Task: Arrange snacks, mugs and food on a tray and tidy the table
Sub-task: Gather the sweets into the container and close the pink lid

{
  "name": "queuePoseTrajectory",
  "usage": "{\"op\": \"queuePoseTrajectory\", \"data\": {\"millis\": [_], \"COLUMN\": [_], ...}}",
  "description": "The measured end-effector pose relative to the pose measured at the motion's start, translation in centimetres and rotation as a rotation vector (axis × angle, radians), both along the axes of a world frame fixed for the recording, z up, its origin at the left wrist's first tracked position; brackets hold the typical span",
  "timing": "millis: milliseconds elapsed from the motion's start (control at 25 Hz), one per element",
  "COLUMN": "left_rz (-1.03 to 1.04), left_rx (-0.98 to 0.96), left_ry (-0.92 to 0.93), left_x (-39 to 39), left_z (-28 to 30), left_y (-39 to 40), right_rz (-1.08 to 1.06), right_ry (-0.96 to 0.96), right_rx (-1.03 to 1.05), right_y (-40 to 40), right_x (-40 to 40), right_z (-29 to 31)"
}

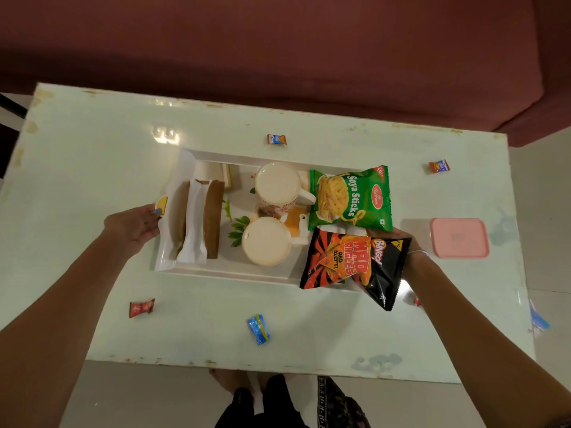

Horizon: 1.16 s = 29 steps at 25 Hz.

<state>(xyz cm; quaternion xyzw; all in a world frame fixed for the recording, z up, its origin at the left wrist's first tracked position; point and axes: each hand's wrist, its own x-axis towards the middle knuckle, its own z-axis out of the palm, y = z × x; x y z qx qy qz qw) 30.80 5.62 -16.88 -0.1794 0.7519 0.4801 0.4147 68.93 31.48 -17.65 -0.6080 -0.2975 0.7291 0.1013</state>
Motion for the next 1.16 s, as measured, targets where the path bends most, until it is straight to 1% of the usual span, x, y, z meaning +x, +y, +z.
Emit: {"op": "queuePoseTrajectory", "data": {"millis": [80, 160, 240, 320, 400, 480, 520, 640, 720, 800, 880, 960, 1000, 1080, 1160], "left_rz": [-0.017, -0.094, -0.152, -0.155, -0.160, -0.236, -0.281, -0.376, -0.469, -0.602, -0.737, -0.830, -0.853, -0.842, -0.775], "left_rx": [-0.033, -0.079, -0.174, -0.264, -0.228, -0.100, -0.028, 0.176, 0.294, 0.337, 0.367, 0.367, 0.341, 0.268, 0.212], "left_ry": [0.035, 0.091, 0.250, 0.491, 0.677, 0.758, 0.764, 0.696, 0.565, 0.363, 0.155, 0.027, -0.011, -0.052, -0.090], "left_x": [-0.2, -0.5, -0.6, -0.1, 1.7, 4.6, 6.3, 12.8, 17.9, 23.6, 29.6, 35.0, 37.2, 40.5, 42.7], "left_z": [0.2, 0.9, 2.0, 3.9, 6.5, 8.9, 9.9, 12.3, 13.1, 13.2, 12.7, 11.8, 11.3, 10.5, 9.9], "left_y": [0.0, 0.3, 1.0, 1.9, 3.1, 4.3, 4.8, 6.5, 7.6, 8.6, 9.4, 10.3, 10.9, 12.4, 13.7], "right_rz": [0.018, 0.071, 0.121, 0.104, 0.012, -0.039, -0.024, 0.124, 0.263, 0.368, 0.330, 0.223, 0.204, 0.268, 0.393], "right_ry": [-0.015, -0.049, -0.078, -0.089, -0.138, -0.228, -0.283, -0.543, -0.727, -0.852, -0.885, -0.860, -0.856, -0.885, -0.882], "right_rx": [-0.018, -0.043, -0.074, -0.021, 0.104, 0.239, 0.288, 0.371, 0.398, 0.398, 0.343, 0.280, 0.289, 0.383, 0.444], "right_y": [0.2, 0.5, 0.9, 1.5, 2.4, 3.0, 3.2, 3.4, 3.4, 3.5, 3.9, 4.2, 4.3, 4.8, 5.1], "right_x": [-0.1, -0.2, 0.0, 0.8, 2.1, 3.9, 4.8, 7.2, 8.0, 8.2, 7.9, 7.2, 6.9, 6.8, 6.9], "right_z": [0.2, 0.6, 1.4, 2.9, 5.2, 8.0, 9.1, 10.5, 10.4, 9.5, 8.2, 7.2, 6.8, 5.6, 4.6]}}
